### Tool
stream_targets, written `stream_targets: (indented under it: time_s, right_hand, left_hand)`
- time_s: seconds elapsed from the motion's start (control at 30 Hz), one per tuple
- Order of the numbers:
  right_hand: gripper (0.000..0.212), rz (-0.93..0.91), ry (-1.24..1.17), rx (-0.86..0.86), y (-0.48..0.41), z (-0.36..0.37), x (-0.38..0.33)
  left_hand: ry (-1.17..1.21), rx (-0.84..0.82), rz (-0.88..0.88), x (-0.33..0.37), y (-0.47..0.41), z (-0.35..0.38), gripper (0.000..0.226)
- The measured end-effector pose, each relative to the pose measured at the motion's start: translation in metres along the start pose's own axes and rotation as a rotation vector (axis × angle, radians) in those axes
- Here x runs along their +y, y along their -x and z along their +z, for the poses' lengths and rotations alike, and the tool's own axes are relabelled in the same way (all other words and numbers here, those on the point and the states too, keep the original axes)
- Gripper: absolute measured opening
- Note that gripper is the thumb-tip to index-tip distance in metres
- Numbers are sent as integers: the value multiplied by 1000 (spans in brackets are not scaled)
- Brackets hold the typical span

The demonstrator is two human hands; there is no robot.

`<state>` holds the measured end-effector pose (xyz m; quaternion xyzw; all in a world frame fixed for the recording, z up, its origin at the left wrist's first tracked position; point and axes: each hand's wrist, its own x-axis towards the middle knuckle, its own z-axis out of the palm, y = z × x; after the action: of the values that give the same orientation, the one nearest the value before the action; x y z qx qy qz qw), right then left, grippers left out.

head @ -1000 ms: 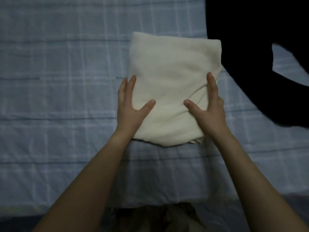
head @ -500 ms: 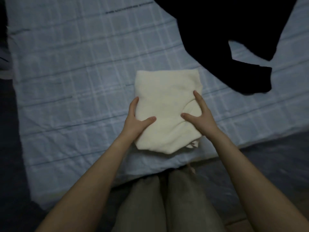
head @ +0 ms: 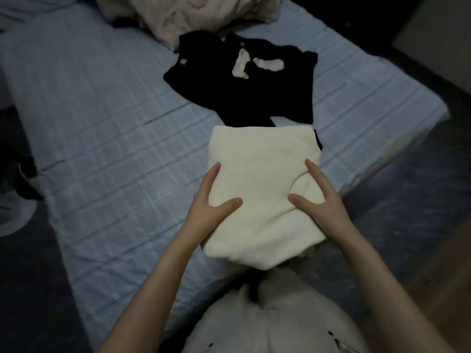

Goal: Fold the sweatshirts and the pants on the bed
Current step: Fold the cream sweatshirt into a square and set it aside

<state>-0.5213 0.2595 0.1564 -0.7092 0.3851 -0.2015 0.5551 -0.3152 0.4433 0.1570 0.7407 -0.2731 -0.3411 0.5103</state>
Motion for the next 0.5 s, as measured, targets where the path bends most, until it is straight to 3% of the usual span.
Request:
stream_targets:
  time_s: [0.27, 0.5]
  right_hand:
    - [71, -57, -10, 26, 0, -25, -27]
    - [71, -117, 28, -203, -53, -29, -47]
  left_hand:
    - [-3, 29, 27, 40, 0, 11, 80]
    - [40, 260, -47, 54, 8, 18, 83]
